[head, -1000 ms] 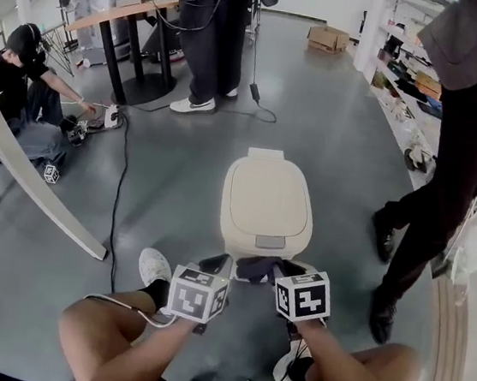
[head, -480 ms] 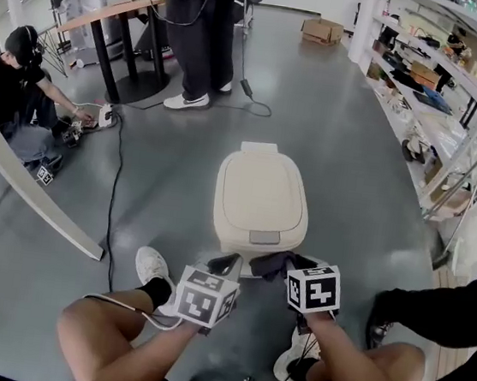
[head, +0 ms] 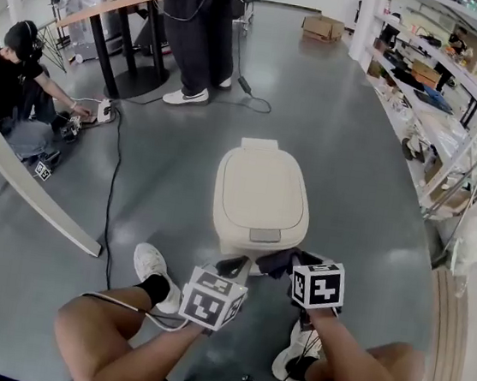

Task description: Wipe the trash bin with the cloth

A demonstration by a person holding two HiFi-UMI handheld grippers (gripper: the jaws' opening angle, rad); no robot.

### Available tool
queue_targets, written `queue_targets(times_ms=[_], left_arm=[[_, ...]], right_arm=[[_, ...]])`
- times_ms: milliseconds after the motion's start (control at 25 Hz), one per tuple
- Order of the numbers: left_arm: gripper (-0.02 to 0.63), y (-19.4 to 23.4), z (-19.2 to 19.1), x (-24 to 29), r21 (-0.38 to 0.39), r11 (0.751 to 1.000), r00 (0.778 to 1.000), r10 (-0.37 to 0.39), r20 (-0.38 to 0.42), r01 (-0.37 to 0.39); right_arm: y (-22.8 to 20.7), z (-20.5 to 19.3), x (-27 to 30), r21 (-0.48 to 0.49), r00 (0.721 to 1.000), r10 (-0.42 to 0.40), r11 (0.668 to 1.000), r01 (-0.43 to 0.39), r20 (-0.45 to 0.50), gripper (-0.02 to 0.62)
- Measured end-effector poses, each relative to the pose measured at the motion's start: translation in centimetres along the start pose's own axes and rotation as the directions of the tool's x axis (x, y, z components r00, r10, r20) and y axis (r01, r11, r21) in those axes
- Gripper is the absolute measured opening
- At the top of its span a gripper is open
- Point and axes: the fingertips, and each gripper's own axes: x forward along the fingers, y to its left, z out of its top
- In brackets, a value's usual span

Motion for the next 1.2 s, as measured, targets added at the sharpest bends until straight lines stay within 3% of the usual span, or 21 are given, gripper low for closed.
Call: queue_targets(times_ms=[160,400,800,1200], left_arm=[[-0.003,2.3,-1.2,-0.3,-0.002,0.999,0.999,0.049,-0.013,-0.049],[-0.003,6.5,-3.4,-1.7,-0.035,0.99,0.989,0.138,-0.043,-0.14],[-0.003,12.2,-5.2,-4.5,-0.164,0.963,0.976,0.21,-0.053,-0.216],[-0.003,14.4,-5.6,-5.5,-0.162,0.954,0.968,0.246,-0.055,-0.252]], right_arm=[[1.0,-1.2,0.3,-0.026,1.0,0.003,1.0,-0.003,-0.012,0.066],[5.7,-2.8,1.4,-0.091,0.995,0.072,0.993,-0.078,-0.072,0.066],[14.6,-0.9,4.8,-0.145,0.975,0.195,0.967,-0.209,-0.106,0.066],[15.1,-1.1,6.2,-0.132,0.977,0.187,0.971,-0.2,-0.106,0.066]])
